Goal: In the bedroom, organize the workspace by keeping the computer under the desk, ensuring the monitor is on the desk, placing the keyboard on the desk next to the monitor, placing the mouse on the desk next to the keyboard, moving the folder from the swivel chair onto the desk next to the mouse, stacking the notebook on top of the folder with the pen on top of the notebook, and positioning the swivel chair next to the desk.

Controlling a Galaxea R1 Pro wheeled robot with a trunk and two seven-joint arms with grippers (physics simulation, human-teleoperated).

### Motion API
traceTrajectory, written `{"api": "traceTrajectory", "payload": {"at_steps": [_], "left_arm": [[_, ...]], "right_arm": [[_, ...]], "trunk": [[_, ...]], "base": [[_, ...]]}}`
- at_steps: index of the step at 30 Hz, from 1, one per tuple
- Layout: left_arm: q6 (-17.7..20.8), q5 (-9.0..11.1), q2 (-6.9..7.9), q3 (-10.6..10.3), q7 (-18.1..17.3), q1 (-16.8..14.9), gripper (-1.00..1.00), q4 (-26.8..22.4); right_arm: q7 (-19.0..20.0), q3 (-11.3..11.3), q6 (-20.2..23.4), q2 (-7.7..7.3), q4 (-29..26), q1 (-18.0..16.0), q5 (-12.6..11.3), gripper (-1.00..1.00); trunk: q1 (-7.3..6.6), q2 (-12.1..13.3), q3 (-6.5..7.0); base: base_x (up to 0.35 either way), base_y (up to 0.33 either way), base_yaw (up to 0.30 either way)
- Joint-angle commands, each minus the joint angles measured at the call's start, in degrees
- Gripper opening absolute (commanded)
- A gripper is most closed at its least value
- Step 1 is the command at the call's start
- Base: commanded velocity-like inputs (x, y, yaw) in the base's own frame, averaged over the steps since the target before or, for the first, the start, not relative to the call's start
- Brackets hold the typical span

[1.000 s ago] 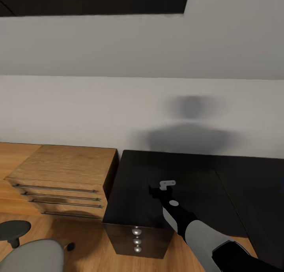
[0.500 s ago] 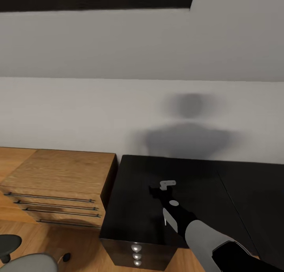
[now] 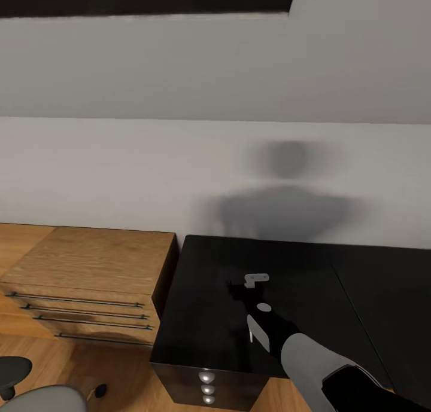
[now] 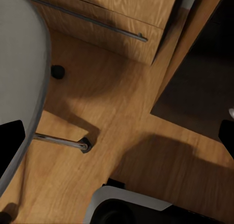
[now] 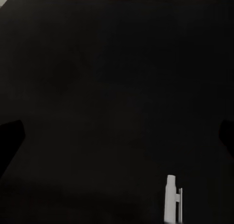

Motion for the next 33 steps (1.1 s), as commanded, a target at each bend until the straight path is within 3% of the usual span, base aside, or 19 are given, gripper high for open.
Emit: {"api": "traceTrajectory", "payload": {"at_steps": [1, 8, 19, 26, 30, 33], "left_arm": [[-0.1, 0.3, -0.01, 0.4, -0.5, 0.0, 1.00, 0.0], [1.7, 0.4, -0.03, 0.4, -0.2, -0.1, 1.00, 0.0], [4.1, 0.4, 0.27, 0.4, -0.4, -0.1, 1.00, -0.7], [5.2, 0.4, 0.38, 0.4, -0.4, -0.1, 1.00, -5.4], [9.4, 0.3, 0.43, 0.4, -0.4, -0.1, 1.00, -8.8], [16.4, 0.3, 0.43, 0.4, -0.4, 0.0, 1.00, -13.6]], "right_arm": [[-0.6, 0.5, -0.2, 0.00, 0.1, -0.1, -0.6, 1.00], [-1.8, 0.4, 0.9, 0.00, 0.1, -0.1, -0.6, 1.00], [-2.8, 0.4, 5.9, 0.00, -0.1, -0.1, -1.2, 1.00], [-2.9, 0.4, 6.6, 0.00, -0.1, -0.1, -1.8, 1.00], [-3.0, 0.5, 6.7, 0.00, -0.1, -0.1, -1.8, 1.00], [-3.3, 0.5, 6.8, 0.00, -0.1, -0.1, -1.9, 1.00]], "trunk": [[0.03, -0.1, -0.11], [0.03, -0.1, -0.11], [2.45, -4.5, -2.09], [3.98, -7.3, -3.34], [4.86, -8.9, -4.06], [5.52, -10.1, -4.60]], "base": [[0.001, 0.000, 0.000], [0.000, 0.000, 0.000], [0.000, 0.000, 0.000], [0.000, 0.000, 0.000], [0.000, 0.000, 0.000], [0.000, 0.000, 0.000]]}}
